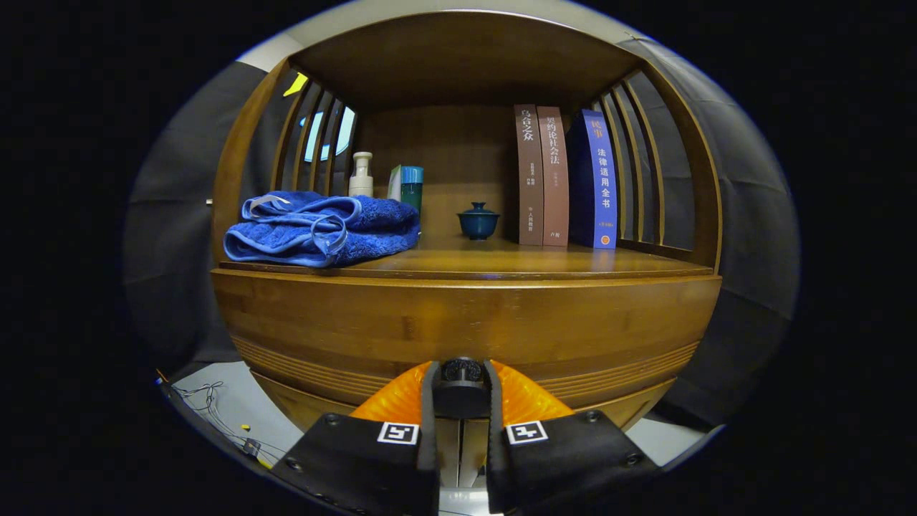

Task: Pull open the drawer, take out the items inside it, and place them on the countertop above the cabinet.

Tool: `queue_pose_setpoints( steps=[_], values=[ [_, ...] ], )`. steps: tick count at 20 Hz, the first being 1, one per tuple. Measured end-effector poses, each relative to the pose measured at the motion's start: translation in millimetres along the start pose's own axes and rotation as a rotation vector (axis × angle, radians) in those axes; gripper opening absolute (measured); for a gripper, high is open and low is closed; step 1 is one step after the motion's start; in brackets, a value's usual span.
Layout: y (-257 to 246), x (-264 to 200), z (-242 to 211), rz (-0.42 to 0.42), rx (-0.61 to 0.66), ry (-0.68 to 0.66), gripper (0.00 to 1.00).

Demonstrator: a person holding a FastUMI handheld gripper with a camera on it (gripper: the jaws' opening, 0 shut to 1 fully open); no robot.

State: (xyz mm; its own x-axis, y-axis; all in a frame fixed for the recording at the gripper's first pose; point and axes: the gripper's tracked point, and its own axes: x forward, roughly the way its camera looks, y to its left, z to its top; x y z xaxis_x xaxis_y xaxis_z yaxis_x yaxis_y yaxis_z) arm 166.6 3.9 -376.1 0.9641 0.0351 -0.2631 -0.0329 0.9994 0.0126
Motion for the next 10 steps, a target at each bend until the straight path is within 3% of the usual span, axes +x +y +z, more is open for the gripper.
queue_pose_setpoints(
  steps=[10],
  values=[
    [-2.7,-77.4,-11.4,0.002,0.028,0.009,0.30]
  ],
)
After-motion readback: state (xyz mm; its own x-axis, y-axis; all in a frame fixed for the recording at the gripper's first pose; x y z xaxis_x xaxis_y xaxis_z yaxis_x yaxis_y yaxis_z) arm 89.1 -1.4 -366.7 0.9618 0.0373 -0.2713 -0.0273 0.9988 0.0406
